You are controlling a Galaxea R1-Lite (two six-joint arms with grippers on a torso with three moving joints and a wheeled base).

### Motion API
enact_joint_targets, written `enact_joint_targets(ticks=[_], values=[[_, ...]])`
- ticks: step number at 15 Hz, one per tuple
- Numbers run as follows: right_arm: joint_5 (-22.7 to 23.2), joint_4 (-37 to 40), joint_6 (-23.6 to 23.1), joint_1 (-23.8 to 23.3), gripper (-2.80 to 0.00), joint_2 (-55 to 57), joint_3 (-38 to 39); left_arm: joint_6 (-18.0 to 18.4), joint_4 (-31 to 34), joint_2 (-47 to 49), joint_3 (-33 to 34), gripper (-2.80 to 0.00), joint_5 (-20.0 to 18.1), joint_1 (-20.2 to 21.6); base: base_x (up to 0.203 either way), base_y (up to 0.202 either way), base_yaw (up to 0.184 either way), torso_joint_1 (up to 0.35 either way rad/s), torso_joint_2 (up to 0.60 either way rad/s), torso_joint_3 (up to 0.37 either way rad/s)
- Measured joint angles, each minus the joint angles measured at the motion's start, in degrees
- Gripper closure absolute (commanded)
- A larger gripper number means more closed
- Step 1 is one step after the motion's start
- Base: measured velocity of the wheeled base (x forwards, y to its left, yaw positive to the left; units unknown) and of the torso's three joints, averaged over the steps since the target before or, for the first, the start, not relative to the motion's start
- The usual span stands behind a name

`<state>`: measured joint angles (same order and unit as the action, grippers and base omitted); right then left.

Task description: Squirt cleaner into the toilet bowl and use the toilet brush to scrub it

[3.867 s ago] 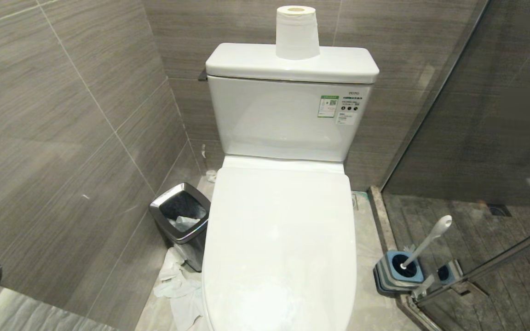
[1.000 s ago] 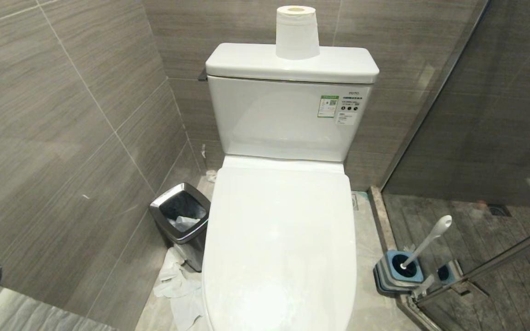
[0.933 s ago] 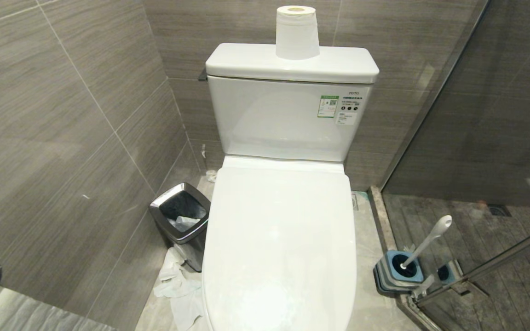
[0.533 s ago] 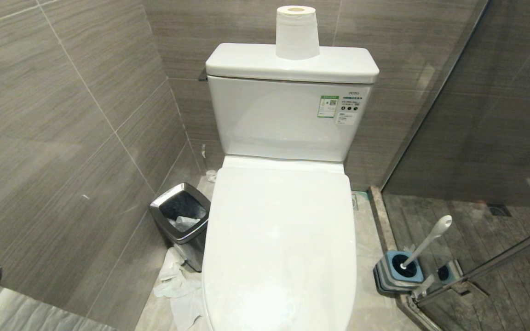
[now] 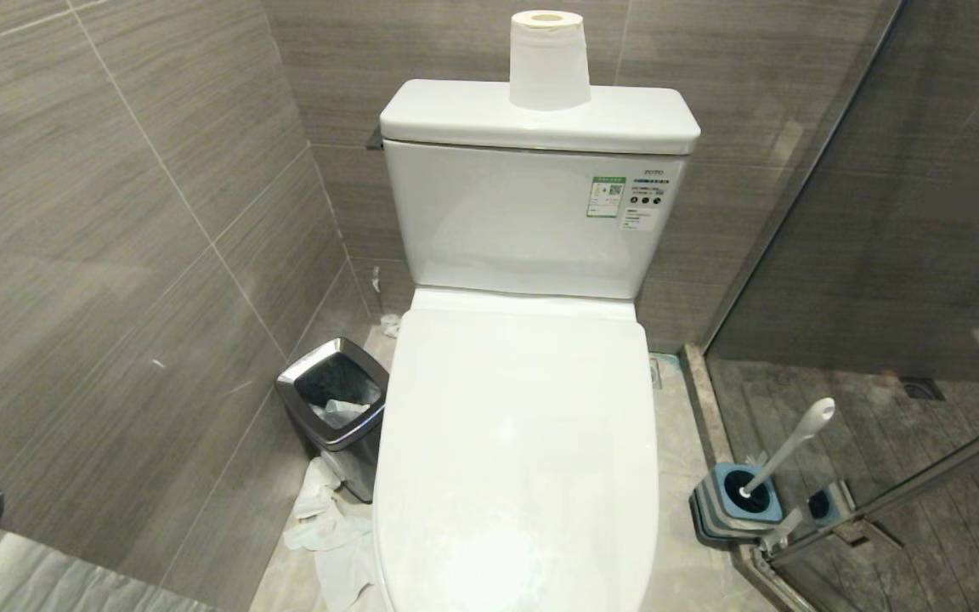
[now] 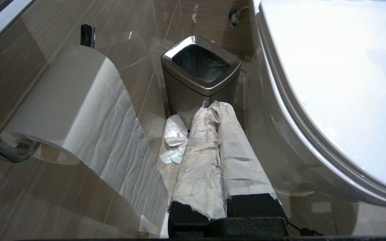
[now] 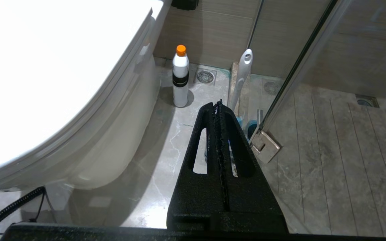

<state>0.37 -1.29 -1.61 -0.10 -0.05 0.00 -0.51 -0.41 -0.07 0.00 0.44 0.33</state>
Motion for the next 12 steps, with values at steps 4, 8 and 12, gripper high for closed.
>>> enact_joint_targets(ticks=[4,8,12], values=[[0.4,0.0,-0.4,0.0,0.0,0.0,0.0,0.0,0.0,0.0,0.0,0.0,0.0,0.0,0.0,0.0,0.0,0.0,0.0,0.0],[0.3,0.0,-0.4,0.0,0.0,0.0,0.0,0.0,0.0,0.0,0.0,0.0,0.0,0.0,0.0,0.0,0.0,0.0,0.0,0.0],[0.1,0.0,0.0,0.0,0.0,0.0,0.0,0.0,0.0,0.0,0.0,0.0,0.0,0.0,0.0,0.0,0.0,0.0,0.0,0.0]])
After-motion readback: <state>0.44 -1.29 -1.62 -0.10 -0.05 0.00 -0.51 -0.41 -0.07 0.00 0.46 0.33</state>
